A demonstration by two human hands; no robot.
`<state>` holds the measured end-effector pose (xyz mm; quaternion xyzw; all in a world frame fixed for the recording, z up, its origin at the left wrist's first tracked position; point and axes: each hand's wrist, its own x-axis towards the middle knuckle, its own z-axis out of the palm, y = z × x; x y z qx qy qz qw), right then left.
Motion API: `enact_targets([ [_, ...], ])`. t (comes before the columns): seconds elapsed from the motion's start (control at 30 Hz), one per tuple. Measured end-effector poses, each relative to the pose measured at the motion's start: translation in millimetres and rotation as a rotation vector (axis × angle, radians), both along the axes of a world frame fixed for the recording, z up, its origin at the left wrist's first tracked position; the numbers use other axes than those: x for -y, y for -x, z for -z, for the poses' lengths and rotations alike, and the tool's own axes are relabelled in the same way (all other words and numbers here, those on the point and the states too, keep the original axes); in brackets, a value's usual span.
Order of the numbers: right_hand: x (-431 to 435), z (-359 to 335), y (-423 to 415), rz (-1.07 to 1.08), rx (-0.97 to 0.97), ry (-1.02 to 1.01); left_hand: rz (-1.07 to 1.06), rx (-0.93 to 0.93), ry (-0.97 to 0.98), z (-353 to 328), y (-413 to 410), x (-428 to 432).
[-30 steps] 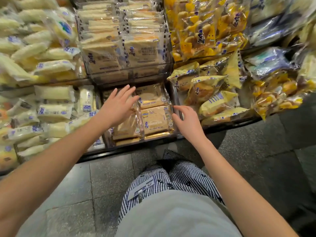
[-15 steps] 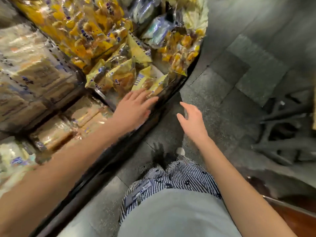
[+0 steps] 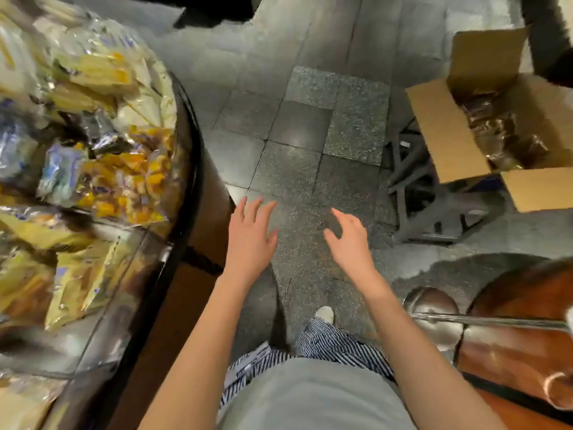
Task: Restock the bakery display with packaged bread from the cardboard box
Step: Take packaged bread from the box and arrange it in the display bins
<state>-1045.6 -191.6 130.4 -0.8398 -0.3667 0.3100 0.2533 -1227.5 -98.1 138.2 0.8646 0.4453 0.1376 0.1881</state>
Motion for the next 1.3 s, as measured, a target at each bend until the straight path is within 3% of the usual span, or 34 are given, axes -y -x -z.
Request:
enact_targets([
  [0.27, 4.9, -2.0, -157.3, 0.235, -0.003, -0.023, 0.233, -0.046, 0.103, -12.2, -191.8, -11.6],
  [0.6, -31.3, 22.6, -277.2, 0.476, -0.102, 0.025, 0.391, -0.087, 0.185, 1.2, -339.8, -78.6],
  [1.0, -121.8, 23.1, -432.4, 0.776, -0.122, 0.046, 0.677, -0.102, 0.189, 1.4, -561.1, -217.8],
  [1.3, -130.9, 32.6, -510.4, 0.979, -0.164, 0.092, 0.864, -0.202, 0.254, 26.8, -667.4, -231.9],
])
